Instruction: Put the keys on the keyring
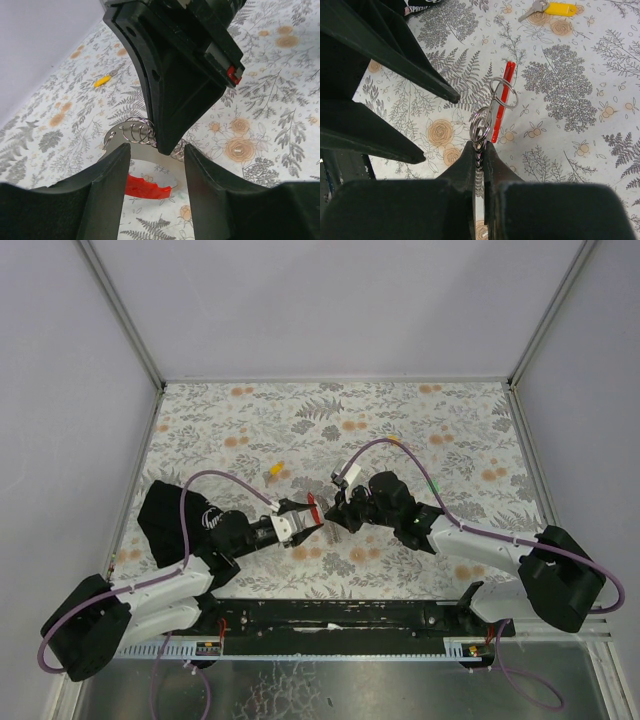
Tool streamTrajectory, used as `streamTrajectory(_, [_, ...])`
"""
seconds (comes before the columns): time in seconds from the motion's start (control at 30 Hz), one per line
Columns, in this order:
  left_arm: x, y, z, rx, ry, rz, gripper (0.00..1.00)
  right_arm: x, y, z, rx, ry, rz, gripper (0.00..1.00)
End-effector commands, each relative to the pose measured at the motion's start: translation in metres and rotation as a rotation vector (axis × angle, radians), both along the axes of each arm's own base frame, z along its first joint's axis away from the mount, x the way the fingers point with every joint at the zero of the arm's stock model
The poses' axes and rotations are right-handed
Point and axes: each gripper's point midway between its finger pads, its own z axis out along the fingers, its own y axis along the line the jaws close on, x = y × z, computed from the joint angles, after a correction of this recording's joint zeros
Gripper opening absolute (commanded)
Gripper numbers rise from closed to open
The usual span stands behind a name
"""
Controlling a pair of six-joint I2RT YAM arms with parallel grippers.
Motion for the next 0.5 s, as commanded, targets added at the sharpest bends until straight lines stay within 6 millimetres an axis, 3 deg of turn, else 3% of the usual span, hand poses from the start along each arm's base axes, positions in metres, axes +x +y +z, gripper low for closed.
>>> streamTrajectory(0.0, [0.009, -0.004, 0.024, -0.002, -0.181, 0.030, 0.45, 0.007, 0.012, 0.040, 0.089, -0.079, 0.015, 0.00])
streamTrajectory(0.17, [0.015, -0.008, 0.024, 0.032, -0.232, 0.052, 0.28, 0.006, 0.013, 0.038, 0.091, -0.071, 0.024, 0.00])
streamTrajectory(0.47, [0.025, -0.010, 0.030, 0.056, -0.289, 0.111, 0.20, 0.004, 0.014, 0.037, 0.093, -0.063, 0.032, 0.00])
